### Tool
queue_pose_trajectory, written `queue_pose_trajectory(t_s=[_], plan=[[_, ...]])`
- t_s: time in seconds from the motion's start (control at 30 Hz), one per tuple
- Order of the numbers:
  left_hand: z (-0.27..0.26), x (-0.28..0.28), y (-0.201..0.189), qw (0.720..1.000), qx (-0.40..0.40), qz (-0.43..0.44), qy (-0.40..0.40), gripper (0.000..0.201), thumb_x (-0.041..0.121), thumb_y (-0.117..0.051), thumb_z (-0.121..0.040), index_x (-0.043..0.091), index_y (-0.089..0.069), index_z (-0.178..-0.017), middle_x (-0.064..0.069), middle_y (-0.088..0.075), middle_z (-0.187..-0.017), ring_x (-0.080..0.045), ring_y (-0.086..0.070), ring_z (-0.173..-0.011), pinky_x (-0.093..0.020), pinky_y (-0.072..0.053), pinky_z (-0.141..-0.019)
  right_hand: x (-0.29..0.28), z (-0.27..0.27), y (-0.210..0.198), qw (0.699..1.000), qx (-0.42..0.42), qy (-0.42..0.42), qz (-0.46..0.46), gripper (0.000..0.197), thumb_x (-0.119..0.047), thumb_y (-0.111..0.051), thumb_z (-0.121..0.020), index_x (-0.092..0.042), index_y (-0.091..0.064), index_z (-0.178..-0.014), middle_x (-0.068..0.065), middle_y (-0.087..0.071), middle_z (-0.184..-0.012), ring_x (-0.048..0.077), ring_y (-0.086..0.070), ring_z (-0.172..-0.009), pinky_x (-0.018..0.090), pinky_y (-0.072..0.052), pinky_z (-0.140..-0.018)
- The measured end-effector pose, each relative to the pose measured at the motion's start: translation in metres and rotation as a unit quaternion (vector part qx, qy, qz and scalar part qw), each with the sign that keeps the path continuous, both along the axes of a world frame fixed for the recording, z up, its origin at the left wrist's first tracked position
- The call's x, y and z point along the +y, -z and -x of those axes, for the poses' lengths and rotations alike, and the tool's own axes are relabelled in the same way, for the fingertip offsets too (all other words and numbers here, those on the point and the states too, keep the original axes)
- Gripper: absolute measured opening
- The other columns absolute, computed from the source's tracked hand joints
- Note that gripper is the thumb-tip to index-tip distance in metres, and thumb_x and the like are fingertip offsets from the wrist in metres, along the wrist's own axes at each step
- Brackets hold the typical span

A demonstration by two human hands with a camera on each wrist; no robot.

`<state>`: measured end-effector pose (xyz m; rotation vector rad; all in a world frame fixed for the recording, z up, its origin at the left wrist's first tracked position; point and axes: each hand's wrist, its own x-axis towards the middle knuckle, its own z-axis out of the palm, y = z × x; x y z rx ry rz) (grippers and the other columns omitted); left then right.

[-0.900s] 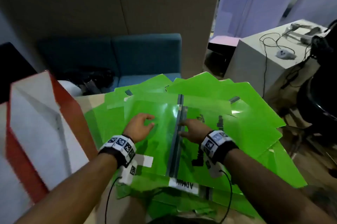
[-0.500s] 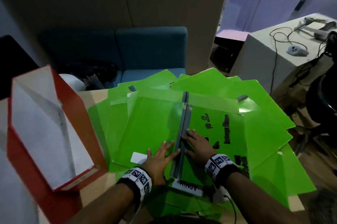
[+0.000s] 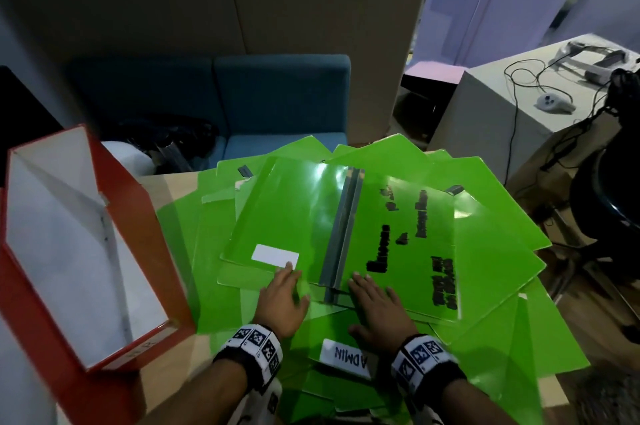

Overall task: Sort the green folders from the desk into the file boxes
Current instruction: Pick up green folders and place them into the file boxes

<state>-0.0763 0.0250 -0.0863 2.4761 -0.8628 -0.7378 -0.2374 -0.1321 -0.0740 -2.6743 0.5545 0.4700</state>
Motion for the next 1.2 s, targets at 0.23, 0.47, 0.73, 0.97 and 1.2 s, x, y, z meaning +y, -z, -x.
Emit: queue_pose_trajectory(t_s=[0.23, 0.47, 0.73, 0.97, 1.2], plan=[[-0.006, 0.002, -0.019, 0.992, -0.071, 0.002, 0.108, 0.052, 0.039, -0.058, -0.091, 0.031, -0.043, -0.14, 0.01, -0.044, -0.144, -0.013, -0.038, -0.132, -0.029, -0.029, -0.112, -0.011, -0.014, -0.003, 0.993, 0.007, 0.112, 0.029, 0.091, -0.054, -0.057, -0.085, -0.032, 0.002, -0.151, -0.003, 0.014, -0.158, 0.023, 0.01, -0.147, 0.058, -0.001, -0.113], [-0.018, 0.007, -0.011, 0.987, -0.051, -0.109, 0.107, 0.096, 0.043, -0.071, -0.082, 0.027, -0.01, -0.154, 0.002, 0.002, -0.162, -0.023, -0.005, -0.149, -0.042, -0.012, -0.121, -0.012, -0.006, -0.005, 0.996, -0.012, 0.086, 0.016, 0.082, -0.051, -0.057, -0.086, -0.026, -0.011, -0.149, -0.002, -0.018, -0.158, 0.02, -0.02, -0.144, 0.046, -0.021, -0.117], [0.003, -0.004, -0.025, 0.994, -0.01, -0.041, 0.104, 0.099, 0.043, -0.074, -0.079, 0.033, -0.01, -0.153, 0.0, -0.011, -0.161, -0.024, -0.013, -0.147, -0.039, -0.017, -0.118, -0.011, 0.001, -0.028, 1.0, -0.015, 0.011, -0.004, 0.067, -0.032, -0.051, -0.095, -0.031, -0.013, -0.15, 0.001, -0.015, -0.159, 0.025, -0.02, -0.145, 0.043, -0.035, -0.111], [0.009, -0.015, -0.046, 0.991, -0.018, 0.112, 0.071, 0.063, 0.03, -0.061, -0.092, 0.038, -0.029, -0.145, 0.013, -0.026, -0.154, -0.013, -0.031, -0.141, -0.042, -0.025, -0.118, -0.011, -0.004, -0.047, 0.978, -0.189, 0.093, -0.014, 0.062, -0.009, -0.053, -0.09, -0.038, -0.034, -0.142, -0.011, -0.035, -0.151, 0.012, -0.037, -0.137, 0.035, -0.045, -0.101], [0.021, -0.033, -0.083, 0.974, -0.037, 0.219, 0.052, 0.048, 0.029, -0.049, -0.098, 0.036, -0.035, -0.144, 0.013, -0.036, -0.148, -0.009, -0.045, -0.126, -0.032, -0.039, -0.106, -0.012, -0.019, -0.065, 0.929, -0.347, 0.121, -0.037, 0.084, 0.003, -0.061, -0.073, -0.037, -0.032, -0.141, -0.007, -0.045, -0.145, 0.017, -0.049, -0.126, 0.034, -0.043, -0.101]])
